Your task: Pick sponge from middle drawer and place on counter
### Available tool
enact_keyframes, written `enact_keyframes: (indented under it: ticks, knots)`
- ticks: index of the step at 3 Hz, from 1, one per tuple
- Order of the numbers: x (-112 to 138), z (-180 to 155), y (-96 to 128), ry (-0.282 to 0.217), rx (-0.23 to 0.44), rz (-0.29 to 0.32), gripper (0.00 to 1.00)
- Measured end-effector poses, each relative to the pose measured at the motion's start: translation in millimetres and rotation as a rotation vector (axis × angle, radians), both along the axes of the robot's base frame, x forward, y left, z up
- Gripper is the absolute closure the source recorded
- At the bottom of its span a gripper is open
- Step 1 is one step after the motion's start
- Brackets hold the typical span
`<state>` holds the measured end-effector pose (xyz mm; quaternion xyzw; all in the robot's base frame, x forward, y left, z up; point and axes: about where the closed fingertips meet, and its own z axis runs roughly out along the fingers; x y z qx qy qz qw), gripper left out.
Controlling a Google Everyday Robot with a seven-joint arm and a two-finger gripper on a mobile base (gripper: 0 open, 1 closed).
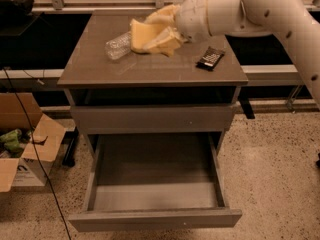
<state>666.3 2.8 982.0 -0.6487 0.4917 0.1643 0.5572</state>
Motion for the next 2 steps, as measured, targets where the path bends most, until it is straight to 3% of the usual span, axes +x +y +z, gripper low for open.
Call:
enact_keyframes:
  ticks: [1,2]
  knots:
    - [51,5,-4,-0.033,-0.015,-0.052,1.00]
    - [85,-1,-19,-0.029,0.007,-0.098,1.00]
